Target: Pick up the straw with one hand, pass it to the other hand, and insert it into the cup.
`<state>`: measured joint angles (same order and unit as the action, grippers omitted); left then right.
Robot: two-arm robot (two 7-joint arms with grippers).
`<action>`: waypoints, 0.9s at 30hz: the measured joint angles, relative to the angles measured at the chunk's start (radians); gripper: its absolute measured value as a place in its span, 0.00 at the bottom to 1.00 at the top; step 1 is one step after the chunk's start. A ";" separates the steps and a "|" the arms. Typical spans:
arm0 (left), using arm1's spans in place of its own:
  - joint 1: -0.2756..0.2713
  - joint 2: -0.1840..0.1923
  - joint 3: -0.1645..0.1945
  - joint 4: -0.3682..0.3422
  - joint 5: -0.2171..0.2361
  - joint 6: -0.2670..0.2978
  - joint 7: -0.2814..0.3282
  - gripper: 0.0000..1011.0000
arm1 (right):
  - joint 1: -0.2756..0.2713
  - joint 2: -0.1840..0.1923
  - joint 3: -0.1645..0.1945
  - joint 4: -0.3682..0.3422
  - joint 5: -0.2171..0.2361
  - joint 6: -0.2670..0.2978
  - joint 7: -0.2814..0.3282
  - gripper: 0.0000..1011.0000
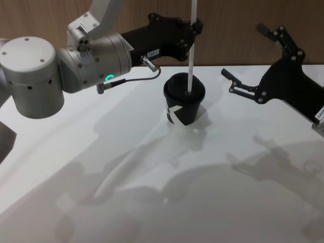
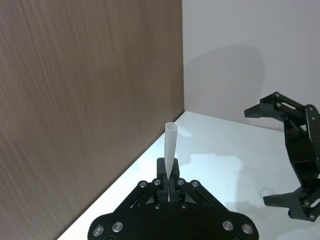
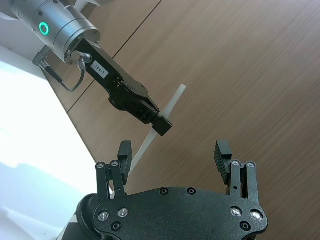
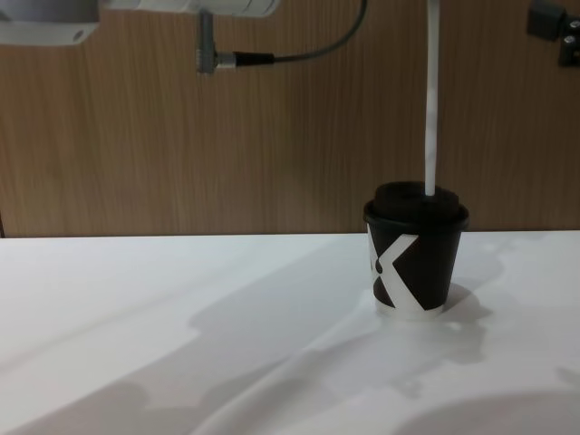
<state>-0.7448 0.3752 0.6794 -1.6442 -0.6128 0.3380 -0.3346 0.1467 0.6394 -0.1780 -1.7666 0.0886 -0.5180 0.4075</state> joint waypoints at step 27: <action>-0.005 -0.024 -0.011 0.064 0.030 -0.025 -0.031 0.01 | 0.000 0.000 0.000 0.000 0.000 0.000 0.000 0.99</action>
<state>-0.7495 0.3514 0.6688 -1.5801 -0.5826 0.3130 -0.3652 0.1467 0.6394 -0.1779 -1.7665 0.0886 -0.5180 0.4075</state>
